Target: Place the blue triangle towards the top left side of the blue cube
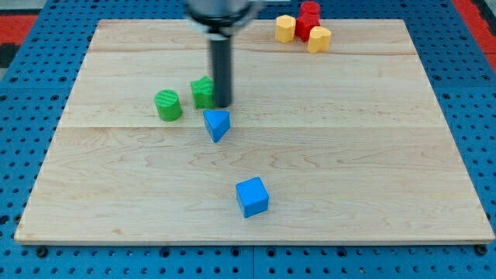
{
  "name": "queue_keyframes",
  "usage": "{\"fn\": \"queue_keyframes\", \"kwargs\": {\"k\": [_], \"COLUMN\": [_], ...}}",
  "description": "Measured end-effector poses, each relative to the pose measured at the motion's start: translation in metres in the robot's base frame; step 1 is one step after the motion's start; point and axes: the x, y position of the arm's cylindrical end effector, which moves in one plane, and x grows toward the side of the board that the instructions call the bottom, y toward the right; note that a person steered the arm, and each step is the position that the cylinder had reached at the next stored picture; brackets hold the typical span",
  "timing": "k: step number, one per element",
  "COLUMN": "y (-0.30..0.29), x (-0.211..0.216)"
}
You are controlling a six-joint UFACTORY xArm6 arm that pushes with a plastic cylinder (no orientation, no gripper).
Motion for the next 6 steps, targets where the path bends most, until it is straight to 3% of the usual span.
{"fn": "queue_keyframes", "kwargs": {"k": [2, 3, 4, 5, 6], "y": [0.043, 0.044, 0.063, 0.080, 0.078], "x": [0.063, 0.018, 0.005, 0.060, 0.088]}}
